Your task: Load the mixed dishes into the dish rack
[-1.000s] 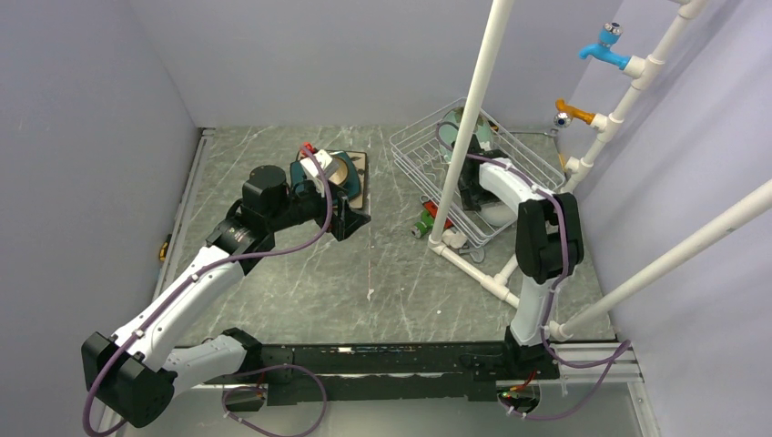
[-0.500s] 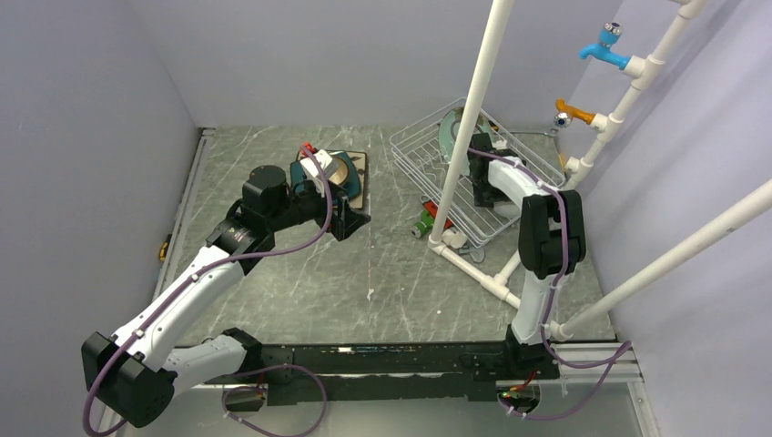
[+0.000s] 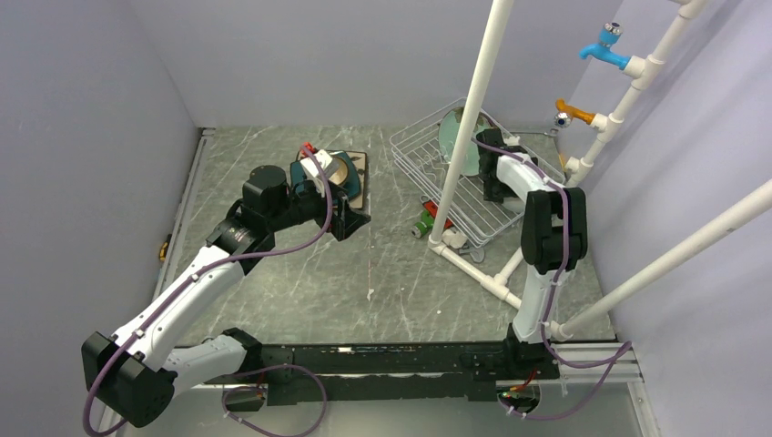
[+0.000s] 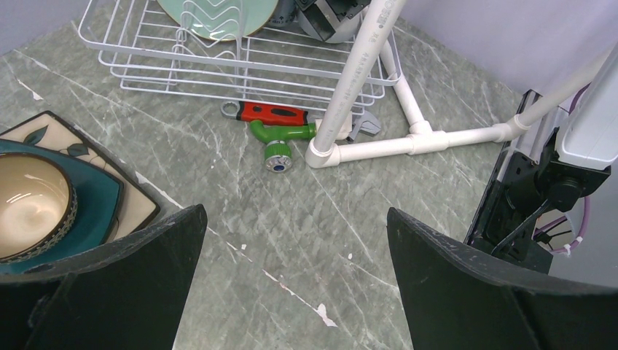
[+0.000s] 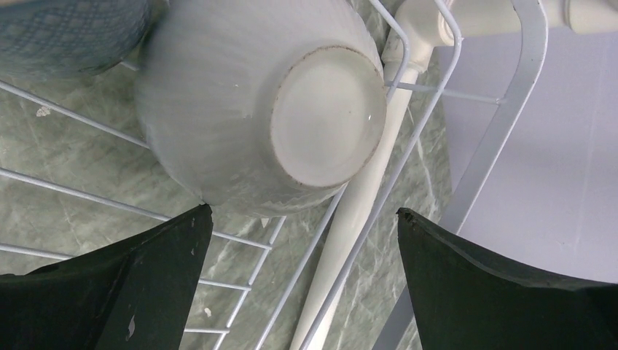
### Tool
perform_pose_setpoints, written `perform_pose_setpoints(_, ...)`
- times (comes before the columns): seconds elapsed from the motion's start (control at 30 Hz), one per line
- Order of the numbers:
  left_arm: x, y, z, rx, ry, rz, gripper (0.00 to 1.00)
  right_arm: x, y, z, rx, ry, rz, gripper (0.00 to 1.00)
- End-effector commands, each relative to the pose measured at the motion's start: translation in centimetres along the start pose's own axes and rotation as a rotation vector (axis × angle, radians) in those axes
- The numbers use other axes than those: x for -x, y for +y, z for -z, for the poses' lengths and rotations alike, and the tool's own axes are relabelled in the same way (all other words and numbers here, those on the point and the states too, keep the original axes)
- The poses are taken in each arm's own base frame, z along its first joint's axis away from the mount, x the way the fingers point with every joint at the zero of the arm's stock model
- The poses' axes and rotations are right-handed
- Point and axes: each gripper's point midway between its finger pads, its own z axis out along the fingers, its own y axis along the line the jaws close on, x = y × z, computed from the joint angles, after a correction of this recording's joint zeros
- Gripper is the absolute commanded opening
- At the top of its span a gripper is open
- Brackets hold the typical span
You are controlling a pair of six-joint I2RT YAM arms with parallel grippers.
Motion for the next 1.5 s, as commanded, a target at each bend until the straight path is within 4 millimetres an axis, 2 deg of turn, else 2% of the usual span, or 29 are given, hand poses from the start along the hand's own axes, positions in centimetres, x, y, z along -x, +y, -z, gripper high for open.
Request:
perform_pose_setpoints(0.0,1.3,-0.3,-0.1,-0.006,-0.033,-0.014,0.99,2.3,-0.1,0.4,-0.005,-0.06,-0.052,0.99)
perform_pose_setpoints(0.1,1.4,-0.3,-0.1,-0.006,-0.033,-0.016,0.99,2.5,-0.3,0.0,-0.017,-0.055,-0.059,0.99)
perform_pose_setpoints(0.3,1.3,-0.3,-0.2,-0.006,-0.031,-0.012,0.99,2.7,-1.8,-0.8,-0.043,-0.04,-0.11,0.99)
perform_pose_setpoints(0.53,1.3,-0.2,-0.3,-0.008,-0.028,-0.01,0.99,3.6,-0.5,0.7,0.06,-0.09,-0.108,0.99)
perform_pose_setpoints(0.7,1.2,-0.3,-0.3,-0.013,-0.025,-0.008,0.99,4.2,0.3,3.5,0.153,-0.127,-0.121,0.99)
perform_pose_setpoints(0.87,1.3,-0.3,-0.2,-0.011,-0.029,-0.012,1.0,4.1,-1.0,7.2,0.233,-0.194,-0.194,0.99)
perform_pose_setpoints(0.97,1.4,-0.2,-0.3,-0.005,-0.029,-0.014,0.99,3.7,-1.7,10.0,0.33,-0.251,-0.266,0.99)
perform_pose_setpoints(1.13,1.3,-0.2,-0.3,-0.004,-0.023,-0.009,0.99,1.2,-1.8,13.5,0.505,-0.351,-0.338,0.99)
perform_pose_setpoints(1.17,1.2,-0.2,-0.3,-0.002,-0.023,-0.009,0.99,1.0,-2.0,14.7,0.552,-0.381,-0.356,0.99)
perform_pose_setpoints(1.37,1.4,-0.1,-0.2,0.005,-0.025,-0.007,0.99,-3.3,-0.2,20.5,0.888,-0.551,-0.364,0.99)
perform_pose_setpoints(1.47,1.4,0.0,-0.1,0.018,-0.03,-0.007,0.99,-6.2,0.5,21.2,0.909,-0.538,-0.339,0.99)
